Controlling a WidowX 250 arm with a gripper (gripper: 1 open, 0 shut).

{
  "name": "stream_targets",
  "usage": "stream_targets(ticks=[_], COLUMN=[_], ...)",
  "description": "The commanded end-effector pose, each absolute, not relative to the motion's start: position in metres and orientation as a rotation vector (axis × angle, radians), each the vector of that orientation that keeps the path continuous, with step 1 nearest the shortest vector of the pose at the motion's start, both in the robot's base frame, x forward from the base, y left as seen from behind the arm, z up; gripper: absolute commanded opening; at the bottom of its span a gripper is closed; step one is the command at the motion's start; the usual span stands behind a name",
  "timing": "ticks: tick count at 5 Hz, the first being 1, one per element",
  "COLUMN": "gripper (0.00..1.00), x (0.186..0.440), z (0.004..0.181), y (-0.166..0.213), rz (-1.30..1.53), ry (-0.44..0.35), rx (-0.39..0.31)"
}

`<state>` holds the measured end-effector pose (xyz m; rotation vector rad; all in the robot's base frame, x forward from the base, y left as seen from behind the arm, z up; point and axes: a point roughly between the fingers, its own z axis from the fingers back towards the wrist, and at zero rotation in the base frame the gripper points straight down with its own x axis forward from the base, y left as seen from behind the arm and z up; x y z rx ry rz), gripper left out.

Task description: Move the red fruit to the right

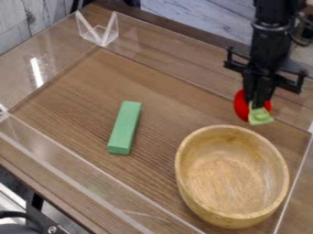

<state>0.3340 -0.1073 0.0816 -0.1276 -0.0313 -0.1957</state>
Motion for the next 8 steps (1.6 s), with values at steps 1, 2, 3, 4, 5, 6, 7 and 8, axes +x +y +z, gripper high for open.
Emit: stream_targets(ticks=[1,2,3,4,5,6,7,8], gripper=[0.00,0.00,0.00,0.00,1.00,1.00,1.00,1.00], x=[0.349,0.352,0.356,0.358,0.360,0.361,0.359,0.364], z=[0.091,0.078,0.066,0.068,0.072,0.063,0.061,0.071], y=[-0.121,-0.114,-0.107,-0.106,-0.105,-0.097,-0.090,-0.093], rz=[-0.217,-0.176,-0.148,-0.078,-0.015,-0.045,-0.055,0.010], ry=[-0.086,-0.082,-0.079,-0.079,-0.077,-0.073,-0.087,-0.110], rx=[-0.145,-0.145,-0.146,-0.147,-0.149,-0.153,-0.170,-0.180])
